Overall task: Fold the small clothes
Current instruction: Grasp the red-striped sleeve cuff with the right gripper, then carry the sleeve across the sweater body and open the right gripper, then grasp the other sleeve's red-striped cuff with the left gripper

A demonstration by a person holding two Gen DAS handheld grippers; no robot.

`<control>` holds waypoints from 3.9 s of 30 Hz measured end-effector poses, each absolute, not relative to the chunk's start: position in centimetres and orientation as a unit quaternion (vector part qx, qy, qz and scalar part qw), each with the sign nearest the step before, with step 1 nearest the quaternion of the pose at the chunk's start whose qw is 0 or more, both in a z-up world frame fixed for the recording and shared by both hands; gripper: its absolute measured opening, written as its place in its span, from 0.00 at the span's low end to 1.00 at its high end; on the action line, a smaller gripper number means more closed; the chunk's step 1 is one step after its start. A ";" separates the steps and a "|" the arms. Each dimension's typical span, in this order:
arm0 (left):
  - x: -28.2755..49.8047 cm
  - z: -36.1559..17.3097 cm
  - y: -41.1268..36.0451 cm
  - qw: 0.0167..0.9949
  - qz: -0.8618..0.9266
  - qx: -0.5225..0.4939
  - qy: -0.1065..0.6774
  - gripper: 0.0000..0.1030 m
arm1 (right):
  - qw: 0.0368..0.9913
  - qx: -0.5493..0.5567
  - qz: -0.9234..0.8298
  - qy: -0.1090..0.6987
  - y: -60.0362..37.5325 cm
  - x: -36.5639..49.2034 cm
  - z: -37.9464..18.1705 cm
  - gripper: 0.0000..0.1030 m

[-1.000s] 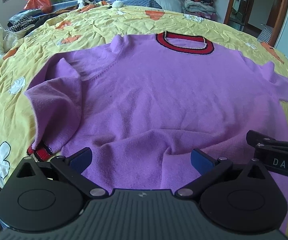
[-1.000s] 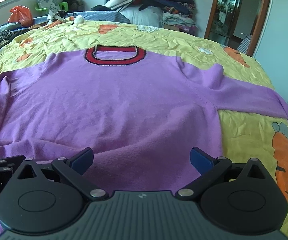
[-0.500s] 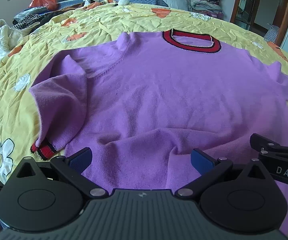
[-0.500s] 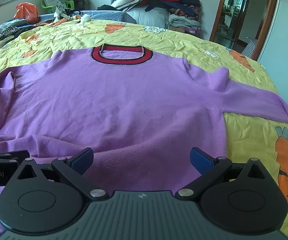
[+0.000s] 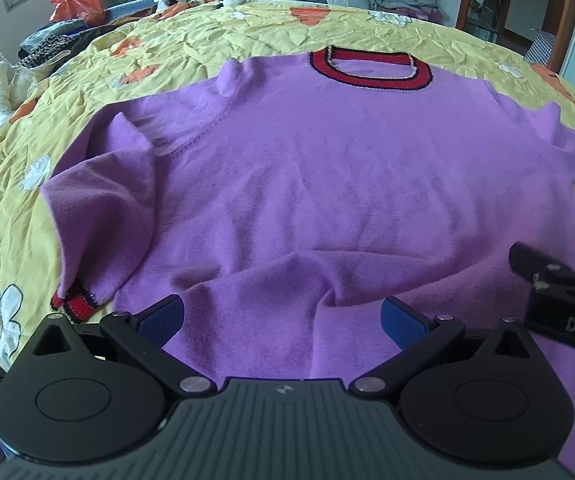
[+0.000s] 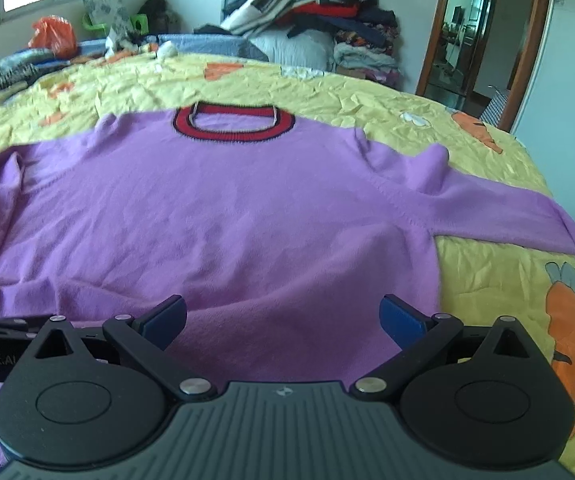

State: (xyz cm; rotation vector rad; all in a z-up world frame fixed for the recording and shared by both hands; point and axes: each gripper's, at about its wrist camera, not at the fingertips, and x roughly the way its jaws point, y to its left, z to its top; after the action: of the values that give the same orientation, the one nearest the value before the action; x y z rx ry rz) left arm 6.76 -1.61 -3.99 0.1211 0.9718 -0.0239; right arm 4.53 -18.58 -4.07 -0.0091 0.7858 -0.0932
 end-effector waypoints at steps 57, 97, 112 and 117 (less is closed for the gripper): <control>7.4 -6.4 0.9 0.907 -0.079 0.042 0.410 1.00 | 0.937 0.194 0.068 0.281 -43.0 9.2 7.5 0.03; 7.8 -3.4 10.7 0.915 -0.031 -0.018 0.402 1.00 | 0.899 0.100 0.225 0.361 -9.1 20.9 -3.0 0.70; 27.8 -7.9 7.7 0.894 -0.014 -0.013 0.448 1.00 | 0.916 0.044 0.012 0.399 -27.9 17.1 -8.6 0.70; 26.7 -7.8 11.6 0.897 0.002 -0.008 0.442 1.00 | 0.918 0.031 -0.005 0.395 -27.1 15.8 -7.8 0.71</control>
State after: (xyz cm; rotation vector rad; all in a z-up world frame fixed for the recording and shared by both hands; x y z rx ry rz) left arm 26.73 11.64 -7.83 -0.0167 0.9161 0.0040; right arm 15.80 -27.10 -7.79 0.0639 0.8115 -0.0099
